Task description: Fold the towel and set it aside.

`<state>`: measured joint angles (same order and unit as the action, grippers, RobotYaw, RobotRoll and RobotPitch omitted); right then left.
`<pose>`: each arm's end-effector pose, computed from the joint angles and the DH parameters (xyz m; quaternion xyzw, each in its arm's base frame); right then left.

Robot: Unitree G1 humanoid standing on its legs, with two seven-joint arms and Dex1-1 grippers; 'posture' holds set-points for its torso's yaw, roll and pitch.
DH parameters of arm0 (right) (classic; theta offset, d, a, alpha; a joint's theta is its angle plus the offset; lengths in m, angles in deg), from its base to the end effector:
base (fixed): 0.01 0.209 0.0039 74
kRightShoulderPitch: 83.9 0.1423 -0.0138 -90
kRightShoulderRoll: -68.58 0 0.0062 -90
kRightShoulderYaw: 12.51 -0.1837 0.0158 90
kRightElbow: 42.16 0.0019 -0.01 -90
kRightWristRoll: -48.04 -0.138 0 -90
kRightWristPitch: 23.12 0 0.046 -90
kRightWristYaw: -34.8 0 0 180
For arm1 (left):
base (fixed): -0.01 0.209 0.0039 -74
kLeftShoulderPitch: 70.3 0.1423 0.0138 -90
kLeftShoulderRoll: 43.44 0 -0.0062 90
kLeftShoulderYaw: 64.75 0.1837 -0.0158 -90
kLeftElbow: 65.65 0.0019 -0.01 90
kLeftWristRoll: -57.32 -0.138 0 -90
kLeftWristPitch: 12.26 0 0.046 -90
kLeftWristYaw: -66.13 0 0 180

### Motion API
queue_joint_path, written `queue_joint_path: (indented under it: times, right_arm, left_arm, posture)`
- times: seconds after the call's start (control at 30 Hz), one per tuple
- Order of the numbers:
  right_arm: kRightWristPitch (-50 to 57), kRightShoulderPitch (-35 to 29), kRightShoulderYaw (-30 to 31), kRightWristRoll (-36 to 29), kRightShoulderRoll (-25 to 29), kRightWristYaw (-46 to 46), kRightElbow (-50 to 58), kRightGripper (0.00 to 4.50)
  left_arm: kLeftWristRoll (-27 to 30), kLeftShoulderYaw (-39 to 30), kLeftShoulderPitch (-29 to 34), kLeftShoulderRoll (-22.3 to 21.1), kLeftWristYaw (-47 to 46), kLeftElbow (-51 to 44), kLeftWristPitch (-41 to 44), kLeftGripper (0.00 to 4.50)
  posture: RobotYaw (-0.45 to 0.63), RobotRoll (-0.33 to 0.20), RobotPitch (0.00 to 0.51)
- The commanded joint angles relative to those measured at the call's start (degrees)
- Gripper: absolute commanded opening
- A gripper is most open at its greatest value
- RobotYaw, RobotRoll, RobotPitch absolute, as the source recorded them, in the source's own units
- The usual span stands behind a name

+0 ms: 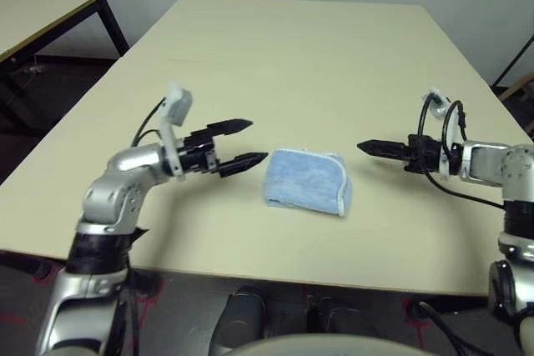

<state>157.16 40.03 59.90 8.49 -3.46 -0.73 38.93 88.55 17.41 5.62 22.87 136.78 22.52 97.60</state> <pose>0.2617 -0.2660 0.1595 0.2556 0.4003 0.2970 0.8284 0.2403 0.2751 0.1488 0.0507 0.0360 -0.5504 0.8326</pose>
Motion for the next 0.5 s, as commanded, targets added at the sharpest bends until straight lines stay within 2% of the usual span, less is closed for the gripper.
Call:
queue_joint_path:
  times: [0.03,0.17,0.23,0.5]
  right_arm:
    - [2.22,-0.81,1.96,-4.62,0.59,2.32,-1.89,4.50]
    - [2.22,-2.87,4.85,-9.71,0.30,4.46,-0.99,4.50]
    - [2.22,-3.50,5.89,-10.63,-1.84,6.55,-0.74,4.50]
    - [2.22,-2.58,4.66,-8.30,-11.83,15.28,-3.02,4.50]
  left_arm:
    - [-1.89,0.55,2.71,-2.23,4.22,1.41,-4.63,4.46]
    - [-1.90,0.95,3.48,-2.83,4.72,1.64,-5.02,4.46]
    - [-1.84,1.17,3.48,-2.40,4.46,1.58,-4.83,4.46]
    - [-1.57,2.22,4.11,-1.21,3.67,0.62,-4.78,4.46]
  posture:
    - [0.15,0.000,0.060]
    - [0.15,0.000,0.061]
    - [0.15,0.000,0.062]
    - [0.16,0.000,0.067]
